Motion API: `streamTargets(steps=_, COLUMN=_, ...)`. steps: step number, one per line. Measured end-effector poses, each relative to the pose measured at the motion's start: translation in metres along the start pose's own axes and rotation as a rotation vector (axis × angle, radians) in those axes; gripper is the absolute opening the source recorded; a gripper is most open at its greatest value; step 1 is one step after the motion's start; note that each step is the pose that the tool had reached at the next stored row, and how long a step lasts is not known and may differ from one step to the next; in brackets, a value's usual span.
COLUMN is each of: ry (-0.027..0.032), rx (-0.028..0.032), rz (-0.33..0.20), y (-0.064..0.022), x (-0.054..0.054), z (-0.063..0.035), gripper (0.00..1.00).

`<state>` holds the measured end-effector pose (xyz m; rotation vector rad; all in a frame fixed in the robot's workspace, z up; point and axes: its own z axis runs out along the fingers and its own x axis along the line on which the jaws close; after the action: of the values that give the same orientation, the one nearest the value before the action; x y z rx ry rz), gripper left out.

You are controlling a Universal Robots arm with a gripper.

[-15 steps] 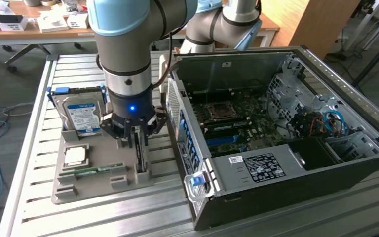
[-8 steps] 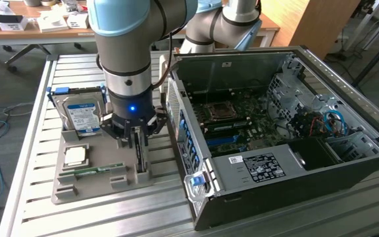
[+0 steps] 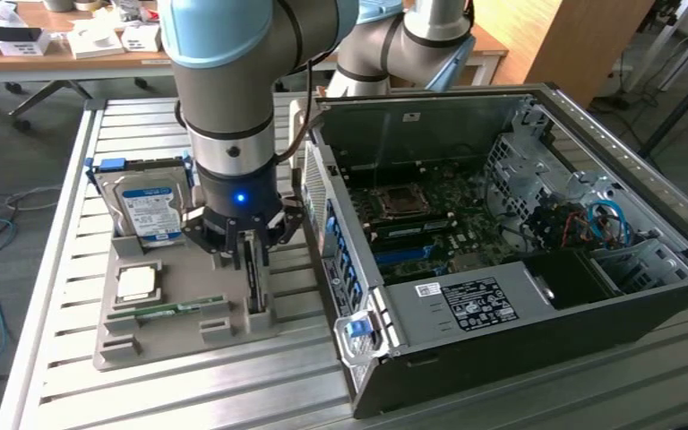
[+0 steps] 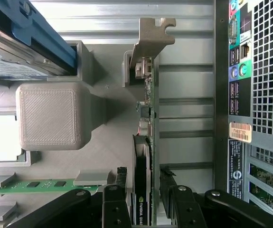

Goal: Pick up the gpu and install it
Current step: 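Pick up the gpu and move the gpu toward the slot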

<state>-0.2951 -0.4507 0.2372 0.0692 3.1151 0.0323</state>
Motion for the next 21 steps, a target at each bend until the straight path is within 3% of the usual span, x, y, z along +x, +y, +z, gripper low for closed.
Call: streamTargets(steps=21, ry=0.0003, rx=0.0003, rz=0.000, y=0.0039, x=0.0004, z=0.0031, gripper=0.42)
